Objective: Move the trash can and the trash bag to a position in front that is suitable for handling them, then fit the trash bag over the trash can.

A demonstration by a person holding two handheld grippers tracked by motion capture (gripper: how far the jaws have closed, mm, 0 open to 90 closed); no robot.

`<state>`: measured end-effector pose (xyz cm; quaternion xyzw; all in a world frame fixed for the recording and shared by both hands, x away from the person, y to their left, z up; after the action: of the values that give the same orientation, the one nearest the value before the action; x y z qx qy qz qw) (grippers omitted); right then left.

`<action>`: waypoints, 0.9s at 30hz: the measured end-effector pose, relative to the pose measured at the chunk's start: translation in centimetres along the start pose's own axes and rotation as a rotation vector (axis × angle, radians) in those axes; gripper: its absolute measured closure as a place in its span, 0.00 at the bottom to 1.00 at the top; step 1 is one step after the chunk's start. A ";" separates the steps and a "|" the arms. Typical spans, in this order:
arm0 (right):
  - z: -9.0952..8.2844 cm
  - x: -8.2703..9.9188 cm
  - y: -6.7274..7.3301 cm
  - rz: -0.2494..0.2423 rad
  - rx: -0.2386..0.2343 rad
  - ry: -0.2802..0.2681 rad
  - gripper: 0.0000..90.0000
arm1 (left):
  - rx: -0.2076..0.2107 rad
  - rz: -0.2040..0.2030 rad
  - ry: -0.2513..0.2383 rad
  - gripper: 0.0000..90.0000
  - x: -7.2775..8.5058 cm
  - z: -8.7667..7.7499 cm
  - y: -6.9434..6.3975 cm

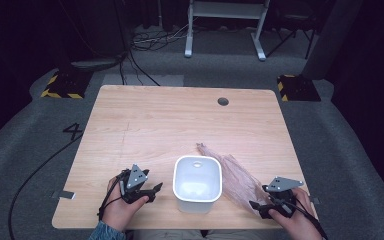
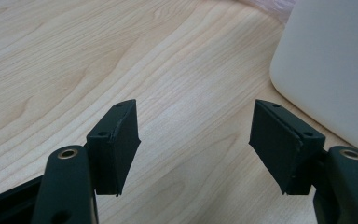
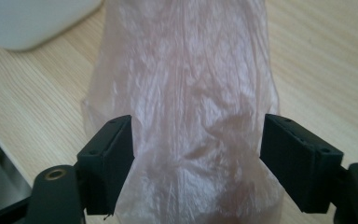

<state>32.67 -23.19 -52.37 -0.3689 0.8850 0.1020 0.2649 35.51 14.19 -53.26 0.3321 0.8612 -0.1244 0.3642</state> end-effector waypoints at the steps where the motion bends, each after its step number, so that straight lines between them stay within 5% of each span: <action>1: -0.2 -0.3 0.0 -0.002 0.003 -0.011 0.28 | 0.002 -0.003 -0.001 0.36 0.0 0.0 0.0; 10: 0.1 -4.0 0.1 -0.041 0.007 -0.041 0.21 | -0.002 -0.004 0.003 0.36 0.3 -0.2 0.1; 17: 2.2 -6.7 1.1 -0.090 -0.044 -0.034 0.20 | -0.017 -0.017 0.002 0.37 0.8 -0.7 0.5; 27: 6.4 -6.7 0.0 -0.068 -0.065 0.036 0.19 | -0.028 -0.027 0.016 0.36 1.6 -1.0 0.6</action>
<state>39.11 -16.79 -54.05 -0.4091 0.8728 0.1150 0.2400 34.60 15.86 -53.69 0.3161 0.8701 -0.1146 0.3602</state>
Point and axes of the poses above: each handheld gripper's, and its own axes: z roughly forward along the jaws, x roughly out of its underside, y roughly to its left, the point moved 8 cm from there along z, roughly forward along the jaws, and after that the axes turned 7 degrees about y, right-handed, at the moved point
